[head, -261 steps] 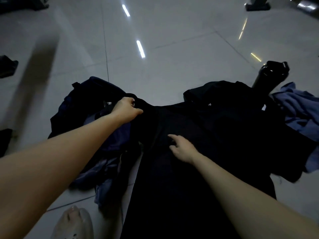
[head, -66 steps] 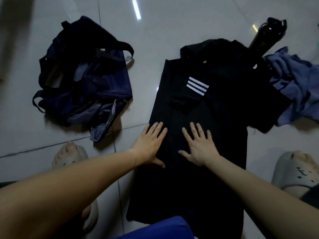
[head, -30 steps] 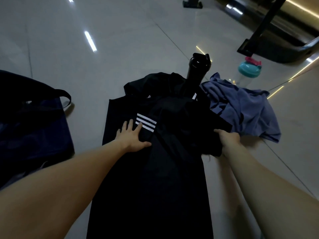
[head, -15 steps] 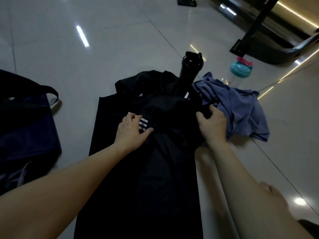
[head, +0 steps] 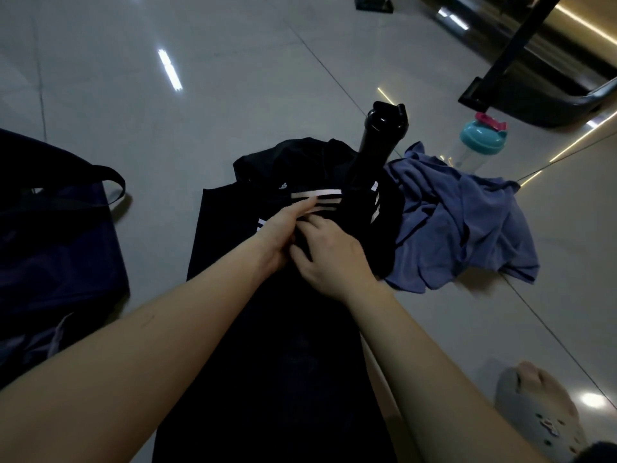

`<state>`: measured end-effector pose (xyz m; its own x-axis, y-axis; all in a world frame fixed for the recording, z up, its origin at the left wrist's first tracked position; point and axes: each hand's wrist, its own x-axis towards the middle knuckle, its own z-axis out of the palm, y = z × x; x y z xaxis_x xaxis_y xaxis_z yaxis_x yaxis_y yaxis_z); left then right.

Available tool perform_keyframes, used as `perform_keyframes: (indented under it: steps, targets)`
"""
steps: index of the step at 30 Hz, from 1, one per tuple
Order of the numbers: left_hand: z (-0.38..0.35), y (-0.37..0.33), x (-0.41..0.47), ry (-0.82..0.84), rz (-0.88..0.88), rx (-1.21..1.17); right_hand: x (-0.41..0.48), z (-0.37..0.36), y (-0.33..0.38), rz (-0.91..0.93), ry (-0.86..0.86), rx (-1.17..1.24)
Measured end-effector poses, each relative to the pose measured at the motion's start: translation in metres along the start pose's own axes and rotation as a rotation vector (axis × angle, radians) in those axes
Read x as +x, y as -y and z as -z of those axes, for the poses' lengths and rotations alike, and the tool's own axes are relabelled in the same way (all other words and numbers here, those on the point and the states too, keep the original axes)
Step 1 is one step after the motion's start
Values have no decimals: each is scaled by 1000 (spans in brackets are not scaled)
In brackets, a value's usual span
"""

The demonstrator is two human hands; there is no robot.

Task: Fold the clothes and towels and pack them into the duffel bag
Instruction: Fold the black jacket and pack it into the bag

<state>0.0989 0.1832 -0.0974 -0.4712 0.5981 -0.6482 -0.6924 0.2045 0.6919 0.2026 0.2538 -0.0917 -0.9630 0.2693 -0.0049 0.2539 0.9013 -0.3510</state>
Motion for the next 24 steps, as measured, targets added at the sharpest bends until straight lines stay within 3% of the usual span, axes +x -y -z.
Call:
perform_keyframes:
  steps: [4, 8, 11, 15, 20, 24]
  targets:
    - [19, -4, 10, -199, 38, 33, -6, -12, -2, 82, -36, 11]
    - [37, -12, 9, -217, -41, 138, -2, -12, -27, -42, -179, 129]
    - [56, -9, 6, -252, -149, 210, 14, 1, -53, -134, -168, 174]
    - [79, 7, 0, -268, -159, 249, 57, 23, -59, -144, -48, 159]
    - [93, 17, -4, -287, -111, 151, 89, 38, -54, -140, 320, -217]
    - [97, 23, -4, -298, -65, 72, 104, 40, -73, -169, 347, -306]
